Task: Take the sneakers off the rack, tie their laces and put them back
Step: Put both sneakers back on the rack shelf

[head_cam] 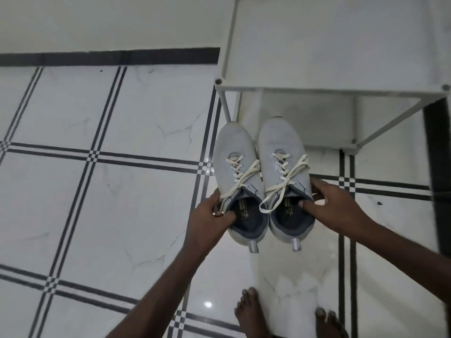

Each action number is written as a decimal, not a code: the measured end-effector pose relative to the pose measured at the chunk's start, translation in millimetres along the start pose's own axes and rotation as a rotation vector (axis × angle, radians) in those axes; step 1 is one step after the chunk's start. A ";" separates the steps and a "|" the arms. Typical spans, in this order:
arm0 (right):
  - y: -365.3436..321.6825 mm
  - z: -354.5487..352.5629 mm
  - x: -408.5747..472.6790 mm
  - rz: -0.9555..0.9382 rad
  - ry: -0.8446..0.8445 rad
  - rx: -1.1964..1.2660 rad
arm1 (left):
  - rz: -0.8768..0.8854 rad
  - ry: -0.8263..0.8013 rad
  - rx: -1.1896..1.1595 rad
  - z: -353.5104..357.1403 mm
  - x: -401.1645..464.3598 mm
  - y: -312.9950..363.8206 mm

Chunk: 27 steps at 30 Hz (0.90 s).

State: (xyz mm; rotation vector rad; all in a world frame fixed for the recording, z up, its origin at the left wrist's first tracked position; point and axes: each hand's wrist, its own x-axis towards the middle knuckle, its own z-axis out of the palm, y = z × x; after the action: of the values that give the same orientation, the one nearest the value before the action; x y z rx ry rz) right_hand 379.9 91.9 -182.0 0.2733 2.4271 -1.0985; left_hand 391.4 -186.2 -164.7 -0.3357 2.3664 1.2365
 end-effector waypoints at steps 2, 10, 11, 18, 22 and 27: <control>-31.8 -29.0 -26.4 -0.005 0.040 0.034 | 0.013 -0.003 -0.029 -24.9 -23.9 36.8; -150.2 -152.4 -104.3 -0.001 0.225 0.056 | 0.125 -0.047 -0.047 -112.3 -75.8 189.6; -163.4 -167.3 -108.2 0.000 0.243 0.066 | 0.149 -0.065 -0.040 -122.7 -75.8 209.8; -215.1 -262.2 -84.7 0.047 0.388 0.134 | 0.252 -0.135 0.031 -150.8 -24.9 327.9; -215.8 -298.4 -41.3 0.080 0.443 0.158 | 0.261 -0.171 0.057 -139.9 28.6 371.6; -204.1 -327.9 35.8 0.119 0.443 0.170 | 0.233 -0.167 0.068 -115.0 109.1 400.3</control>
State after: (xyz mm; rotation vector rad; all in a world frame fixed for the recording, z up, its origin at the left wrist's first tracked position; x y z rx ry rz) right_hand 168.5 202.5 123.9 0.7792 2.6489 -1.3021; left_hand 101.3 -53.8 124.7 0.0654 2.3445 1.2289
